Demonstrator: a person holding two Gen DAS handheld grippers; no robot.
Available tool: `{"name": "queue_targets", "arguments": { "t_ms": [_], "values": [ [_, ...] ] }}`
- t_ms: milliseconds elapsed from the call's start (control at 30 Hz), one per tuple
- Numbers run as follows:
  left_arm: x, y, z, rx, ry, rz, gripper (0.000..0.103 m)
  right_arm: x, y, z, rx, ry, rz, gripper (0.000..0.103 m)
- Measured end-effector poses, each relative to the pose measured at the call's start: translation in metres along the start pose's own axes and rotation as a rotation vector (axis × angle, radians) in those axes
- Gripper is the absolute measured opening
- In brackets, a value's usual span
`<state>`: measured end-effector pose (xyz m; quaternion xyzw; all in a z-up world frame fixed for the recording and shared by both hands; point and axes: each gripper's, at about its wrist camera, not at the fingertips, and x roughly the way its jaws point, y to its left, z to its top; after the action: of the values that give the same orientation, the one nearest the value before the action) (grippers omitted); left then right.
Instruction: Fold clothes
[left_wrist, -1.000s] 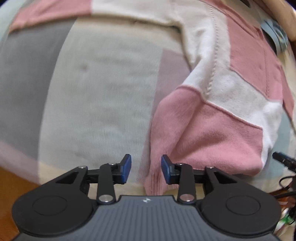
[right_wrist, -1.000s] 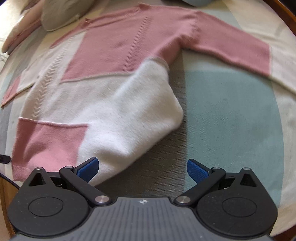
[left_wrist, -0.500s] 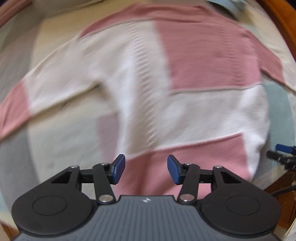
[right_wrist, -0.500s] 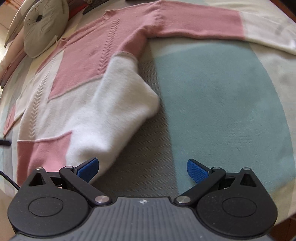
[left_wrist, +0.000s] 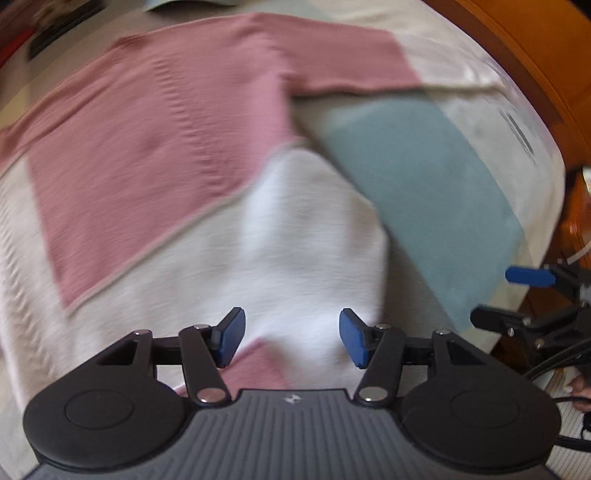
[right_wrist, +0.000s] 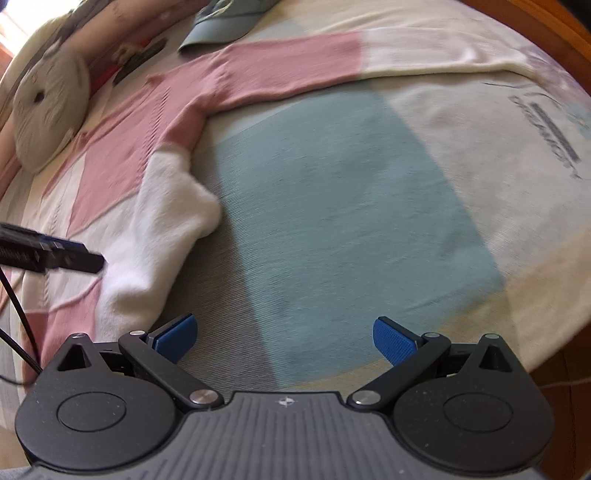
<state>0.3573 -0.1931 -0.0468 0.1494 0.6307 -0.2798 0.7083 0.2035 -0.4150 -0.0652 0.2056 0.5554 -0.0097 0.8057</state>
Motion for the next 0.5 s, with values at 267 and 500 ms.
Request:
{"name": "queue_targets", "arguments": {
  "t_ms": [267, 500],
  "values": [
    [0.018, -0.059, -0.025, 0.246, -0.078, 0.118, 0.070, -0.006, -0.008, -0.014, 0.049, -0.017, -0.025, 0.103],
    [0.033, -0.067, -0.044, 0.334, -0.111, 0.143, 0.074, -0.008, 0.003, -0.031, 0.051, -0.035, -0.081, 0.103]
  ]
}}
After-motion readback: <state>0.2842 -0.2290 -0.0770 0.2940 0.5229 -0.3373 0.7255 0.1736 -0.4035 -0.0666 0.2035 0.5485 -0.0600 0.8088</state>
